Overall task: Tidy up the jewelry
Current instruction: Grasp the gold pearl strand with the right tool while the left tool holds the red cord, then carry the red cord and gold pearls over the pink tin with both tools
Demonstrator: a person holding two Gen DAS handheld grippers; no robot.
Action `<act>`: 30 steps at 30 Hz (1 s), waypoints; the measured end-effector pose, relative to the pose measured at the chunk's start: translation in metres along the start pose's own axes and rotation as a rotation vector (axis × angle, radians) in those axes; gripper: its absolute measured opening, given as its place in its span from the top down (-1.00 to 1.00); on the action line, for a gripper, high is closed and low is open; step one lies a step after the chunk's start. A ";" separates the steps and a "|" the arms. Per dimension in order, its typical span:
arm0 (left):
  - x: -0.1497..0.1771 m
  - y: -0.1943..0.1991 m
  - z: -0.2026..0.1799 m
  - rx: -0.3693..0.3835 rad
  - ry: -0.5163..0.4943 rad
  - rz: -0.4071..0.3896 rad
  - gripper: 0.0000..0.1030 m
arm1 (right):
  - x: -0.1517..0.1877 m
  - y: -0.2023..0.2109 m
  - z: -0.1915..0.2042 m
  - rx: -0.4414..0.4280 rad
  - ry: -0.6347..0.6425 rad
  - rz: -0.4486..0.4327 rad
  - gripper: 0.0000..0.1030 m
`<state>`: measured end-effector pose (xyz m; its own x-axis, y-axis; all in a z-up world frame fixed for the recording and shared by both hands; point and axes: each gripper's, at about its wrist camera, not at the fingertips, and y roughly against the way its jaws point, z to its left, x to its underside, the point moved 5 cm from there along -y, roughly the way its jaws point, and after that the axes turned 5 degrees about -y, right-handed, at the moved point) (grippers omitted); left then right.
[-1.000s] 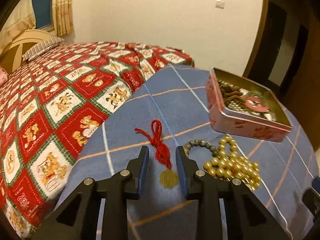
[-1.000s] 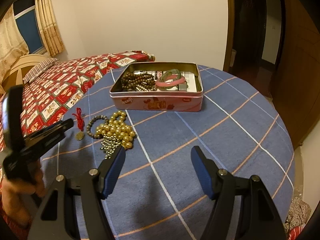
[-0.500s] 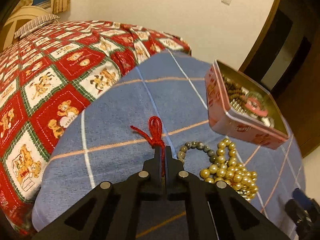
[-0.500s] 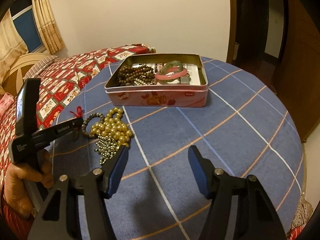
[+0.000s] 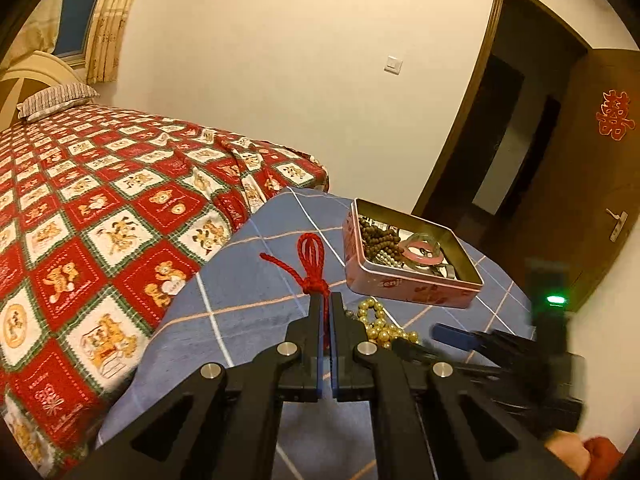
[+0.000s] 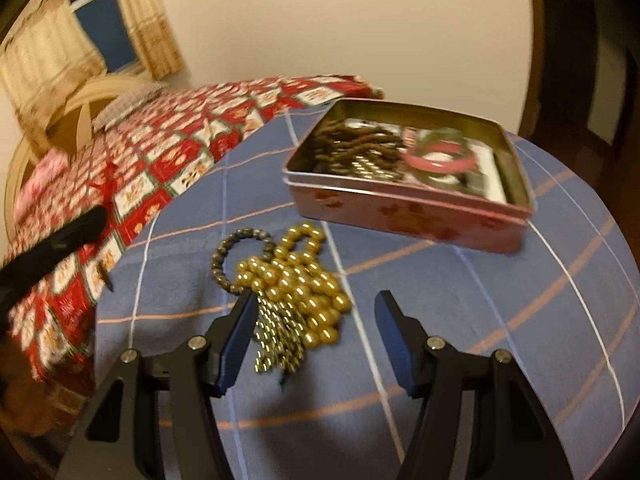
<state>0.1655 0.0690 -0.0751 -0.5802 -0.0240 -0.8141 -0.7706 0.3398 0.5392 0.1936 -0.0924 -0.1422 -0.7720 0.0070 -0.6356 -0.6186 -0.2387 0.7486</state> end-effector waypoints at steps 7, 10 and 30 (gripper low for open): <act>0.001 -0.001 -0.001 -0.003 -0.012 0.009 0.99 | -0.003 -0.035 0.013 0.018 0.079 0.076 -0.22; 0.002 0.000 -0.003 0.002 -0.012 0.010 0.99 | -0.004 -0.032 0.008 -0.028 0.037 0.093 0.56; 0.000 0.025 -0.033 0.060 -0.047 -0.029 0.99 | -0.004 0.083 -0.036 -0.073 -0.163 -0.115 0.73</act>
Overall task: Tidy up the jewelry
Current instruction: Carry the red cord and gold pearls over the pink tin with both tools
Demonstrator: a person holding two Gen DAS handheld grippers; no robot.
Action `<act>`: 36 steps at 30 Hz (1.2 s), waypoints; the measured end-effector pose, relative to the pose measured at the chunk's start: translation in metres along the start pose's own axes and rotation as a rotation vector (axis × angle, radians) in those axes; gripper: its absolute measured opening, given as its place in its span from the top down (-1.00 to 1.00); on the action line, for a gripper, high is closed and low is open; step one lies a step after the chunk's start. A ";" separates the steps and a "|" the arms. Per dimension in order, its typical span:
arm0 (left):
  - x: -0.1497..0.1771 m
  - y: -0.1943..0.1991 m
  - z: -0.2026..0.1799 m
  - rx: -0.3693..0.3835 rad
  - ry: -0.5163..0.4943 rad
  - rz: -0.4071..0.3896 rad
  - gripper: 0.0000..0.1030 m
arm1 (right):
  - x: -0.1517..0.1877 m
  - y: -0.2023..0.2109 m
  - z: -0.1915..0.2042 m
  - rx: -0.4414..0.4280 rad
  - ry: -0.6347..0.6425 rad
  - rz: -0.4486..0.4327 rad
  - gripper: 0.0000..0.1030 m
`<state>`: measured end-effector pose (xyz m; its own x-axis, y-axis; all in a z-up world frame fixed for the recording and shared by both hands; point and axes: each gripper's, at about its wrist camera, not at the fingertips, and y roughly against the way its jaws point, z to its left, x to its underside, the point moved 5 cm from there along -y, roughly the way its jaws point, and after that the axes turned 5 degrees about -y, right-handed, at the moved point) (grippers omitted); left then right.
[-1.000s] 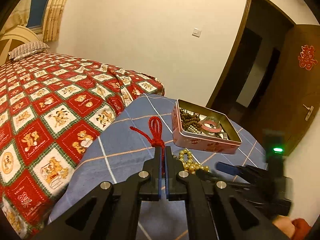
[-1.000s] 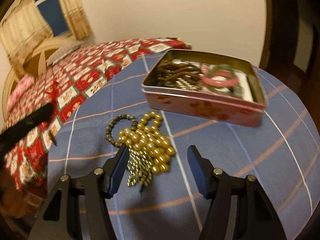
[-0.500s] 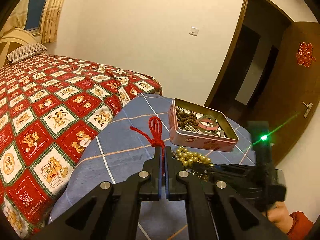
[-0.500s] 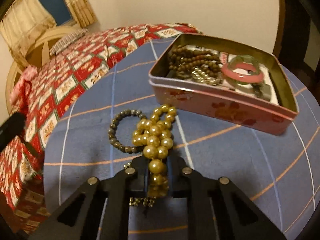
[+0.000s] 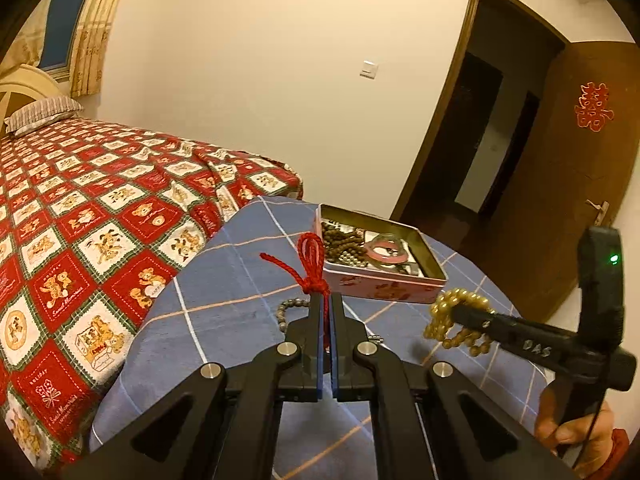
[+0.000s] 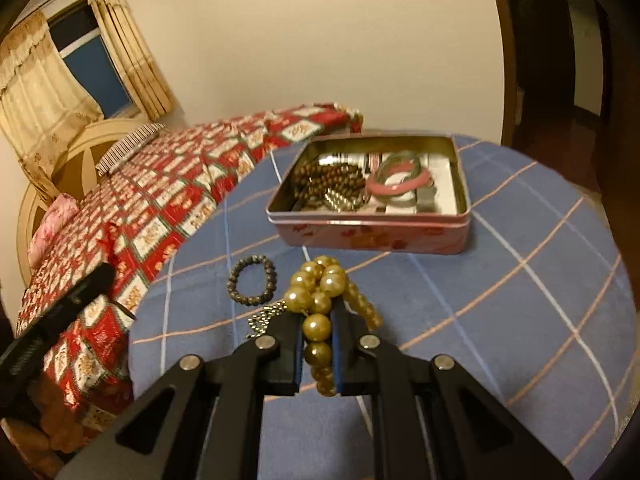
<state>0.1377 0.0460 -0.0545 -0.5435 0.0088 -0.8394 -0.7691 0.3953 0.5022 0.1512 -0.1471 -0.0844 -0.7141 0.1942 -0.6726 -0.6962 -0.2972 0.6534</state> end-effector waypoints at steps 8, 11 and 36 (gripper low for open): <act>-0.002 0.007 -0.019 0.035 -0.032 -0.012 0.99 | -0.009 0.028 -0.004 0.017 -0.012 -0.066 0.73; -0.006 0.007 -0.025 0.046 -0.045 -0.020 0.99 | -0.013 0.032 -0.007 0.024 -0.018 -0.083 0.73; -0.072 -0.079 -0.078 0.120 -0.130 -0.037 0.99 | -0.094 0.004 -0.019 0.121 0.034 -0.161 0.73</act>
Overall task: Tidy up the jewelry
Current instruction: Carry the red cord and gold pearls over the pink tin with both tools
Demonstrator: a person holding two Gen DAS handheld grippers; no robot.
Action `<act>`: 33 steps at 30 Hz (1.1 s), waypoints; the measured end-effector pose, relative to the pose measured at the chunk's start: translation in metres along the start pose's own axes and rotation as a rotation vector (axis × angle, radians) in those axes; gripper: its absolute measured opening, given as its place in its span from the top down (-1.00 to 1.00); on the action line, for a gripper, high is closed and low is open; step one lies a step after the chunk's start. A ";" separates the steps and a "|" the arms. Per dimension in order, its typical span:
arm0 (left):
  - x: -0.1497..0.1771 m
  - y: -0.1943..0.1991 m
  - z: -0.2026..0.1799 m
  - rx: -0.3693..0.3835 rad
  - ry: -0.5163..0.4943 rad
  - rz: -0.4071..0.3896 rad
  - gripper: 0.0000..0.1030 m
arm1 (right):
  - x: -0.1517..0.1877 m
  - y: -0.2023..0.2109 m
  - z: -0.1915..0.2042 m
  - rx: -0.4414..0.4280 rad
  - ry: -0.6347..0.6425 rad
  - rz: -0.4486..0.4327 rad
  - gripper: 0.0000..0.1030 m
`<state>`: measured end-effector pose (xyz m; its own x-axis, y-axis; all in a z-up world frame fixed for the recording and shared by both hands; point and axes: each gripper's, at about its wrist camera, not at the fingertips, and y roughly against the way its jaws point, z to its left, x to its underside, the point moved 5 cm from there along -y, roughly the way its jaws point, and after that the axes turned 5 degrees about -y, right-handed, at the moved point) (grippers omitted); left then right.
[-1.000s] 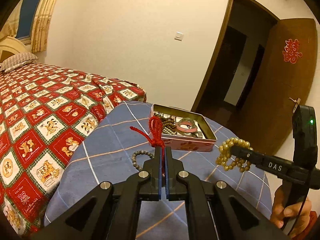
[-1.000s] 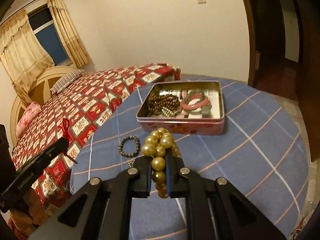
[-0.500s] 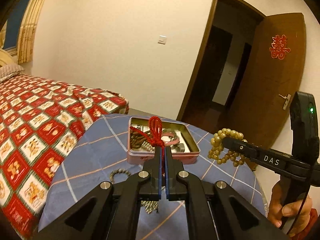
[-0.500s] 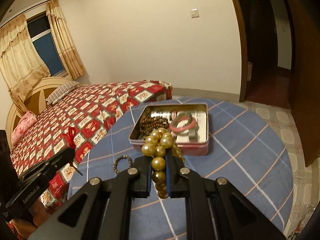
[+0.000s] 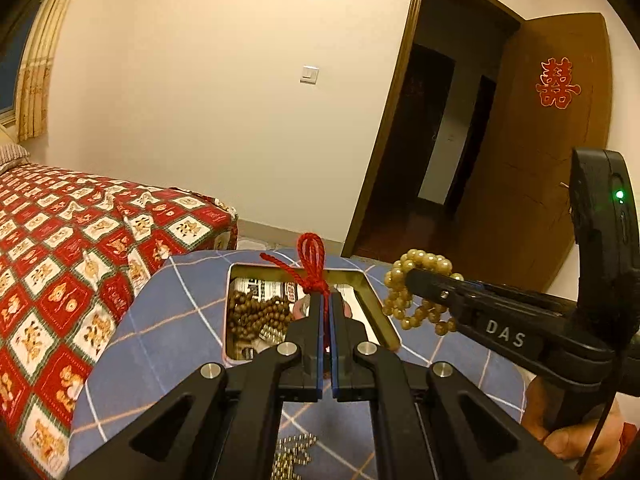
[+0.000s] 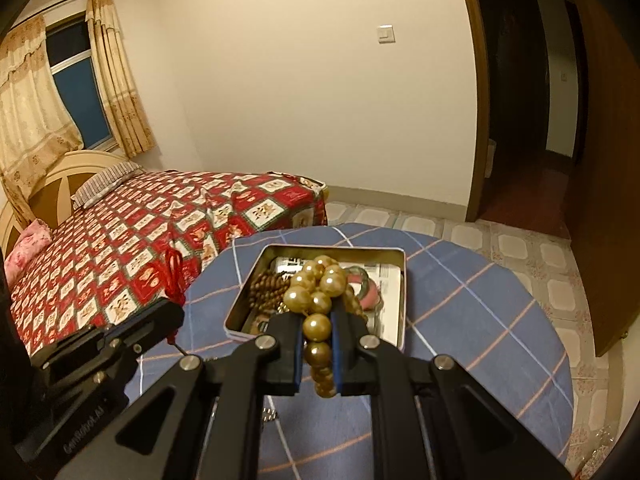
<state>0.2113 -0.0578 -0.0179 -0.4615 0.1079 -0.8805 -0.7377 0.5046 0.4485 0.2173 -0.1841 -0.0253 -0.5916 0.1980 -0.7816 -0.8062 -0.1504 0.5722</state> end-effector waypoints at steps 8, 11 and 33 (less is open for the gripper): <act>-0.008 -0.037 0.007 -0.005 0.026 0.027 0.99 | -0.016 -0.026 -0.005 0.029 0.023 -0.002 0.73; -0.010 -0.050 0.010 -0.005 0.026 0.037 0.99 | -0.019 -0.037 -0.009 0.034 0.017 0.010 0.73; 0.016 -0.125 0.031 -0.032 0.070 0.172 0.99 | -0.004 -0.119 -0.037 0.077 0.016 0.169 0.73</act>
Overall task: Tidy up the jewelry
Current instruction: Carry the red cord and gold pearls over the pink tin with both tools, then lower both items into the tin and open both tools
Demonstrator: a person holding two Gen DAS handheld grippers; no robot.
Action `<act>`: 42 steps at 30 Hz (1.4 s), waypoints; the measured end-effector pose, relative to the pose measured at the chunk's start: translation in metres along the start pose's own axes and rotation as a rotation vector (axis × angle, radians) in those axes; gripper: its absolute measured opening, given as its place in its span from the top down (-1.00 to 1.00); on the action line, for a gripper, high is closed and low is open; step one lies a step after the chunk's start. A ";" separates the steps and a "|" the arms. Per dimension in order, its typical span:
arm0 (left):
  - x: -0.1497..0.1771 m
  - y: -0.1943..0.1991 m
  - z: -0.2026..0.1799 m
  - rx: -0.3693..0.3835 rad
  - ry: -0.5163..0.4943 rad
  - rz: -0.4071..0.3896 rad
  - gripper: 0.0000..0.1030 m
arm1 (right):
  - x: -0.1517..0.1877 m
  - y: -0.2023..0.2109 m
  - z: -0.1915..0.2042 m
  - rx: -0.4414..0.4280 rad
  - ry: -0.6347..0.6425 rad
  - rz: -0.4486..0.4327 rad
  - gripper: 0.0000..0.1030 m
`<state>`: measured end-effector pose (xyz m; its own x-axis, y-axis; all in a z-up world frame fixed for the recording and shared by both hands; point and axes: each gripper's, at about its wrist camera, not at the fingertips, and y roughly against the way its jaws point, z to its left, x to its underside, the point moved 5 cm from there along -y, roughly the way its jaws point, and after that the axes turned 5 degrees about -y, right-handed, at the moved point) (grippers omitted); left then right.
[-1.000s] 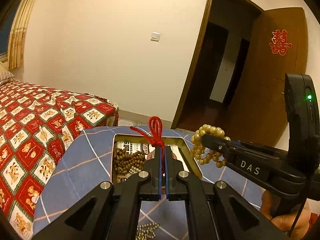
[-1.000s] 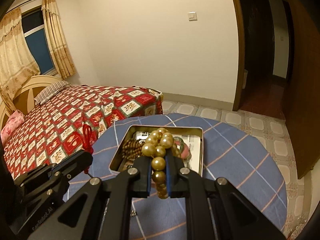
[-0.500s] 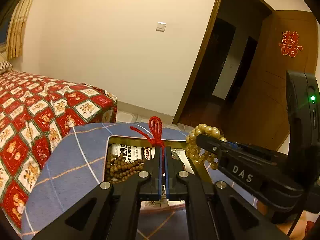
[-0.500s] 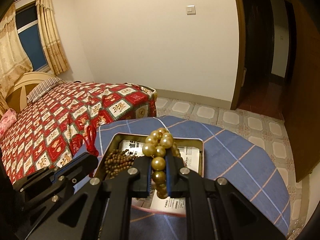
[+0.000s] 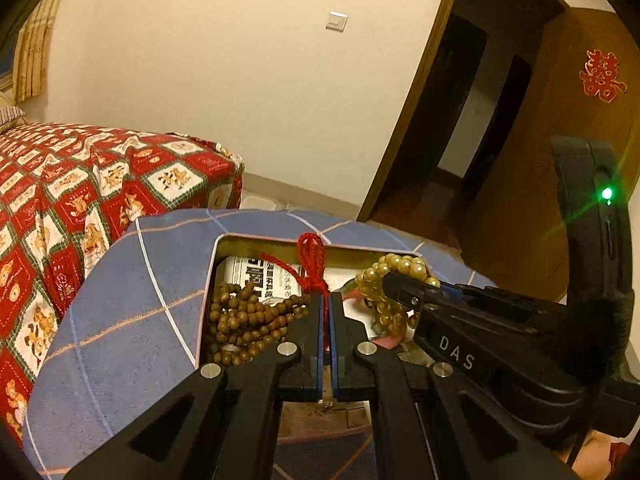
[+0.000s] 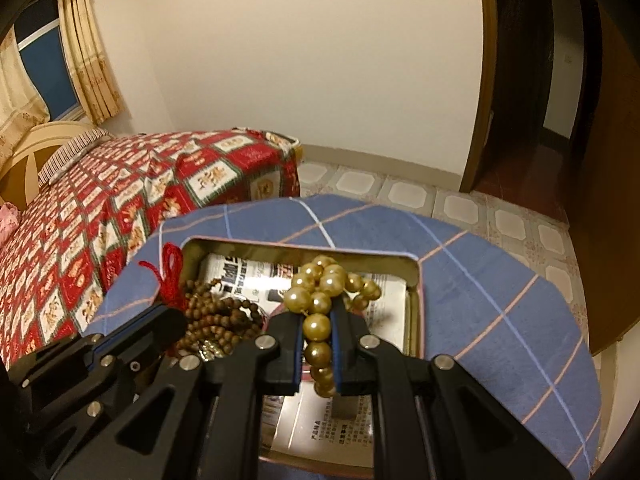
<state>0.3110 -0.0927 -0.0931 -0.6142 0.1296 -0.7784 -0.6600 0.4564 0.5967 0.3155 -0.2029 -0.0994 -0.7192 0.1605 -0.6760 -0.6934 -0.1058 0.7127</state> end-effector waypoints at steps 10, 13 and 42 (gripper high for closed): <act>0.017 -0.024 0.013 -0.051 0.012 0.065 0.99 | 0.010 -0.026 0.003 -0.050 0.013 0.075 0.72; 0.021 -0.028 0.017 -0.065 0.015 0.079 0.99 | 0.016 -0.034 0.003 -0.072 -0.003 0.110 0.72; 0.030 0.053 0.011 -0.163 0.031 0.021 -0.27 | 0.026 0.061 0.008 -0.070 -0.066 -0.047 -0.42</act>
<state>0.2621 -0.0551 -0.0871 -0.6395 0.1095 -0.7610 -0.7071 0.3048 0.6381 0.2551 -0.1968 -0.0723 -0.6829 0.2309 -0.6931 -0.7294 -0.1641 0.6641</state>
